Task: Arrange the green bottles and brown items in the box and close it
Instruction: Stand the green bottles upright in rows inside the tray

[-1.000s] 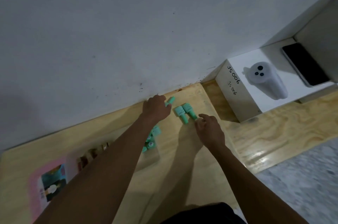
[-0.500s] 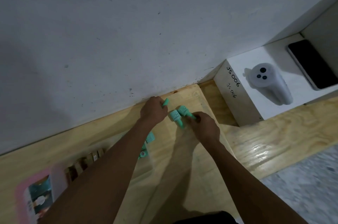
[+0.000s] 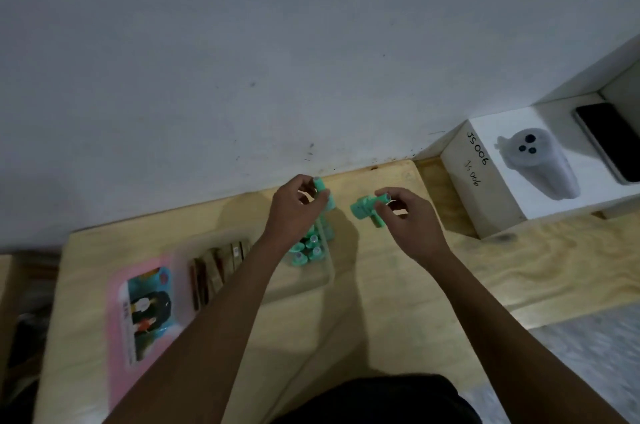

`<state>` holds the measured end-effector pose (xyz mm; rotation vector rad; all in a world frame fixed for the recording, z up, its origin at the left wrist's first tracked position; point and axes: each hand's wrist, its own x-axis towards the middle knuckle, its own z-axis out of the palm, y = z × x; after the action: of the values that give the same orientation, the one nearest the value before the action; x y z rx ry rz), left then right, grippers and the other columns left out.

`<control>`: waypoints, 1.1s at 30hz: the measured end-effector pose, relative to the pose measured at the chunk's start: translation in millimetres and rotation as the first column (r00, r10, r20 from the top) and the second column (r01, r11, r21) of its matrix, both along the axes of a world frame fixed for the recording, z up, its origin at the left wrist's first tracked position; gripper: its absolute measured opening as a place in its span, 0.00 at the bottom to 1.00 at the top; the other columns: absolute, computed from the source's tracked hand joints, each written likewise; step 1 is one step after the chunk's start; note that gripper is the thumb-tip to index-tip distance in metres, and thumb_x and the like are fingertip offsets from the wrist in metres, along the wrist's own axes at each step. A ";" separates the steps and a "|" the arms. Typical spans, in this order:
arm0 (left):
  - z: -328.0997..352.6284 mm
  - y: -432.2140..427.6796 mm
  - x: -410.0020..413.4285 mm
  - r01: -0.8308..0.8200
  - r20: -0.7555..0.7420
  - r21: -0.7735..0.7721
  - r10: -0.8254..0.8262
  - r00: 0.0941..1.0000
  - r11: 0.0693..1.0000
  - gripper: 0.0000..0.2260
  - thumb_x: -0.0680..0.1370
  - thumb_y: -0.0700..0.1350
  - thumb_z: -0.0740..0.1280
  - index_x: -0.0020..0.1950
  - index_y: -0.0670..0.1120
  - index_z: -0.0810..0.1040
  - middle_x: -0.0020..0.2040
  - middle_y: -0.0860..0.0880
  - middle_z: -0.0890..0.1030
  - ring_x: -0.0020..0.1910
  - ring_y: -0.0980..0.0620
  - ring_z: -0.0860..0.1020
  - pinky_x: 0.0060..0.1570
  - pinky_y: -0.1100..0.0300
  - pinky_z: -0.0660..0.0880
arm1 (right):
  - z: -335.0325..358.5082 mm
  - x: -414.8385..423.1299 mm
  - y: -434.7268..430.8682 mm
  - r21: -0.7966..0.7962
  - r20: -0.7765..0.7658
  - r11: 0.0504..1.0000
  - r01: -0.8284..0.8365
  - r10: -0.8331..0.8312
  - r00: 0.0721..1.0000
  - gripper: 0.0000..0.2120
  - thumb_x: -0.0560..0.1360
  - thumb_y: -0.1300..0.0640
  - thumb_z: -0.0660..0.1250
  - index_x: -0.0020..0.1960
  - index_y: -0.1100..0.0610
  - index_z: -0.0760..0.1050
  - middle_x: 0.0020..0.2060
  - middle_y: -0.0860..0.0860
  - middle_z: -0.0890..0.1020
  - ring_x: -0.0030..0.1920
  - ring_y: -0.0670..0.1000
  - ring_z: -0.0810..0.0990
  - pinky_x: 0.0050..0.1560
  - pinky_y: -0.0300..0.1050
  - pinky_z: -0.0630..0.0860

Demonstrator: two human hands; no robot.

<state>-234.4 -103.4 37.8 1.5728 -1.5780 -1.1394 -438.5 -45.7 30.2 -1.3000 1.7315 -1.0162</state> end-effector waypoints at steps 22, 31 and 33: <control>-10.4 101.9 80.3 -0.150 0.086 -0.034 0.153 0.984 0.988 0.06 0.72 0.50 0.71 0.46 0.53 0.77 0.39 0.55 0.80 0.30 0.53 0.74 0.37 0.53 0.76 | 3.0 87.8 46.6 0.171 -0.444 0.923 -0.346 0.386 0.809 0.08 0.70 0.49 0.72 0.47 0.43 0.77 0.34 0.38 0.75 0.37 0.42 0.75 0.32 0.35 0.65; -32.0 109.9 78.4 -0.161 0.165 0.030 0.154 0.974 0.987 0.06 0.71 0.49 0.72 0.46 0.50 0.80 0.39 0.55 0.80 0.36 0.54 0.76 0.41 0.52 0.79 | -14.9 85.6 43.2 0.193 -0.620 0.908 -0.373 0.407 0.671 0.09 0.69 0.48 0.71 0.50 0.44 0.80 0.43 0.40 0.80 0.45 0.44 0.75 0.38 0.39 0.67; -34.3 110.2 76.9 -0.157 0.202 0.040 0.146 0.968 0.987 0.07 0.71 0.50 0.72 0.46 0.50 0.80 0.40 0.55 0.80 0.37 0.54 0.77 0.41 0.53 0.79 | -16.1 87.5 41.5 0.183 -0.662 0.909 -0.375 0.396 0.636 0.09 0.70 0.48 0.71 0.50 0.45 0.81 0.44 0.42 0.81 0.46 0.45 0.76 0.39 0.41 0.71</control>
<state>-157.5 6.8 3.6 1.8592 -1.5301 -0.9758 -351.0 -4.2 14.0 -2.1039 1.8210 -0.2354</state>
